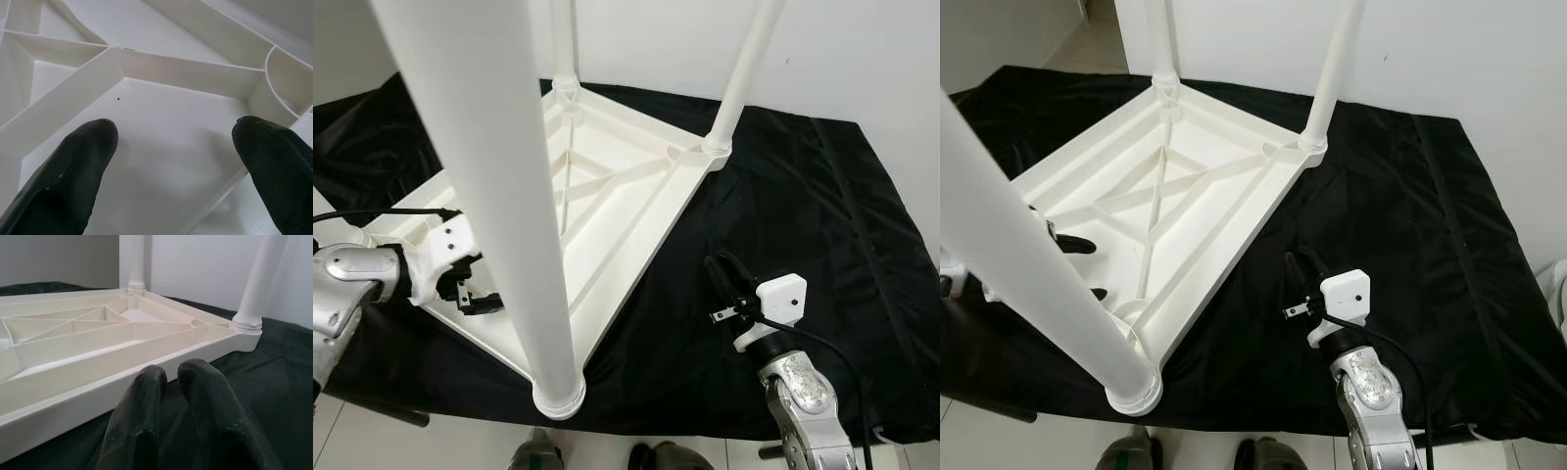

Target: Building children table

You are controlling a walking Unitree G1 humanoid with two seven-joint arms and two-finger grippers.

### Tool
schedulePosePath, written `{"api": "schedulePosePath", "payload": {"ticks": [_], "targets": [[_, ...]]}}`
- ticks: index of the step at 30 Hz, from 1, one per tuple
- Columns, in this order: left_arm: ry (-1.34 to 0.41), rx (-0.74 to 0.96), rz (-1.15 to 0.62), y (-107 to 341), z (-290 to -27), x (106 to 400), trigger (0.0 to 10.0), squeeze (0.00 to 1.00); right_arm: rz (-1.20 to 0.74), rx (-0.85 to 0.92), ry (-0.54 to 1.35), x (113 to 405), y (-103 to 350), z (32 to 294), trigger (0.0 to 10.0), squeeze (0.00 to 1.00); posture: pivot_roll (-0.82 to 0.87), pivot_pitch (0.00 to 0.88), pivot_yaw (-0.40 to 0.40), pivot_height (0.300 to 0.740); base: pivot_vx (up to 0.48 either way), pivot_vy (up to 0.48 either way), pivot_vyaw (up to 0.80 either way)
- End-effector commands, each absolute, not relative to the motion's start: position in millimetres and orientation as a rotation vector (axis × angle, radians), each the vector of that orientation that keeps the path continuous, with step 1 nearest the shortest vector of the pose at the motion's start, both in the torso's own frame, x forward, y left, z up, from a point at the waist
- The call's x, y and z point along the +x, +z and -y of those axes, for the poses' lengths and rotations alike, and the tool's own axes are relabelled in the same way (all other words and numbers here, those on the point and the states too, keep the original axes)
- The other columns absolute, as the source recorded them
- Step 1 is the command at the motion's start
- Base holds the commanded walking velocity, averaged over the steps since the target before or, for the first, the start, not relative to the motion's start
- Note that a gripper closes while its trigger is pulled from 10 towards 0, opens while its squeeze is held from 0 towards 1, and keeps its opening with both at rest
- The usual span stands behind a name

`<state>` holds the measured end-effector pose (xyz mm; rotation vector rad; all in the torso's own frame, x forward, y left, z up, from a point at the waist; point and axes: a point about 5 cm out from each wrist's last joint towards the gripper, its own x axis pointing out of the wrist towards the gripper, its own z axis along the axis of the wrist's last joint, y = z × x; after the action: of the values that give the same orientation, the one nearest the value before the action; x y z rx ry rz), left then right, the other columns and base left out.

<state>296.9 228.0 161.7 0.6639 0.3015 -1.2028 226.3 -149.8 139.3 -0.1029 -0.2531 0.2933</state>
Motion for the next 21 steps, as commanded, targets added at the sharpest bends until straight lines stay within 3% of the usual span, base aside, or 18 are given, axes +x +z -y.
{"api": "schedulePosePath", "payload": {"ticks": [1,2,6,10,11,12,21], "targets": [[-1.524,0.627,-0.517,137,-226,275,10.0,0.0,0.247,-0.11,0.29,226,140,153,10.0,0.0,0.07,0.072,-0.039,0.74,0.0,0.0,0.0],[-1.519,0.716,-0.532,126,-225,276,10.0,0.0,0.24,-0.116,0.288,226,140,154,10.0,0.0,0.06,0.067,-0.035,0.74,0.0,0.0,0.0],[-1.408,0.805,-0.535,110,-218,286,10.0,0.0,0.235,-0.121,0.276,226,140,156,10.0,0.0,0.06,0.062,-0.033,0.74,0.0,0.0,0.0],[-1.322,0.812,-0.527,104,-212,295,9.6,0.0,0.234,-0.126,0.269,227,141,156,10.0,0.0,0.05,0.059,-0.032,0.74,0.0,0.0,0.0],[-1.288,0.785,-0.5,104,-208,299,5.9,0.0,0.233,-0.132,0.263,226,141,156,10.0,0.0,0.05,0.058,-0.03,0.74,0.0,0.0,0.0],[-1.269,0.757,-0.474,106,-205,302,0.0,0.0,0.23,-0.133,0.26,226,140,157,10.0,0.0,0.05,0.056,-0.028,0.74,0.0,0.0,0.0],[-1.168,0.681,-0.38,112,-194,322,0.0,0.0,0.214,-0.136,0.257,226,138,156,10.0,0.0,0.05,0.052,-0.031,0.74,0.0,0.0,0.0]]}}
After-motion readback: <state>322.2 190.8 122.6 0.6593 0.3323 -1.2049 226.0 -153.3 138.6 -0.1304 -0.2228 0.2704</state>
